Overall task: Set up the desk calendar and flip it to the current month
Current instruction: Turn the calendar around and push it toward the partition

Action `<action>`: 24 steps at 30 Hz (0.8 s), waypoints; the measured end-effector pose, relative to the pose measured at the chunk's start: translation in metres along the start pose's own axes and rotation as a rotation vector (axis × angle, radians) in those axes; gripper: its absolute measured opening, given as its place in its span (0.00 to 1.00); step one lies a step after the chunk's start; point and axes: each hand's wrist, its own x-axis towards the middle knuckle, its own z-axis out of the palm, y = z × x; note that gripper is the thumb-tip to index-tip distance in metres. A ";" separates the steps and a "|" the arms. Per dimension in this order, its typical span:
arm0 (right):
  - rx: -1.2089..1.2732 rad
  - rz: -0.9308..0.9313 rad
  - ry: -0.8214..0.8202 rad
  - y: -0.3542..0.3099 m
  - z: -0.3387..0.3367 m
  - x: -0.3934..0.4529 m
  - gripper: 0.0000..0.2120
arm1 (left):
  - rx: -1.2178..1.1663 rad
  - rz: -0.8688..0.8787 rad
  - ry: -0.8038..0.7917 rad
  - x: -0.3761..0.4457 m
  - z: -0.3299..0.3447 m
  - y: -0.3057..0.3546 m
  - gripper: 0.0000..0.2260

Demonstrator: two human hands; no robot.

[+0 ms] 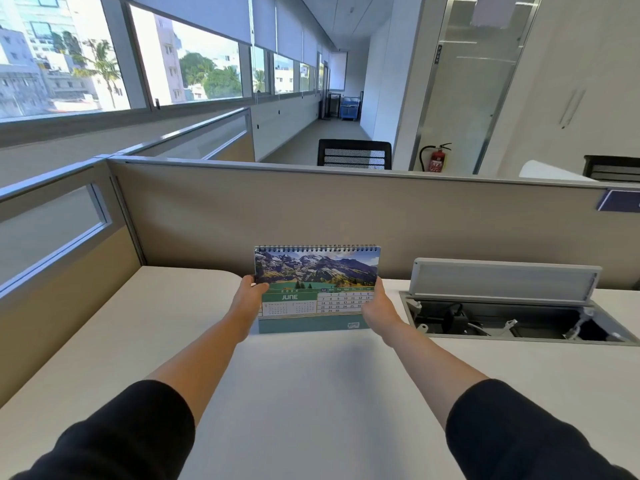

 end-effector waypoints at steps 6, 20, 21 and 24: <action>0.004 0.020 -0.008 0.007 0.002 -0.009 0.35 | 0.016 0.009 0.026 -0.010 0.002 -0.005 0.18; -0.098 0.048 -0.063 0.016 0.006 -0.050 0.30 | 0.238 -0.021 -0.019 -0.063 -0.004 -0.023 0.23; -0.095 0.055 -0.069 0.020 0.008 -0.052 0.31 | 0.273 -0.009 -0.023 -0.066 -0.004 -0.027 0.22; -0.090 0.072 -0.069 0.027 0.014 -0.056 0.33 | 0.376 0.036 -0.025 -0.070 -0.004 -0.033 0.21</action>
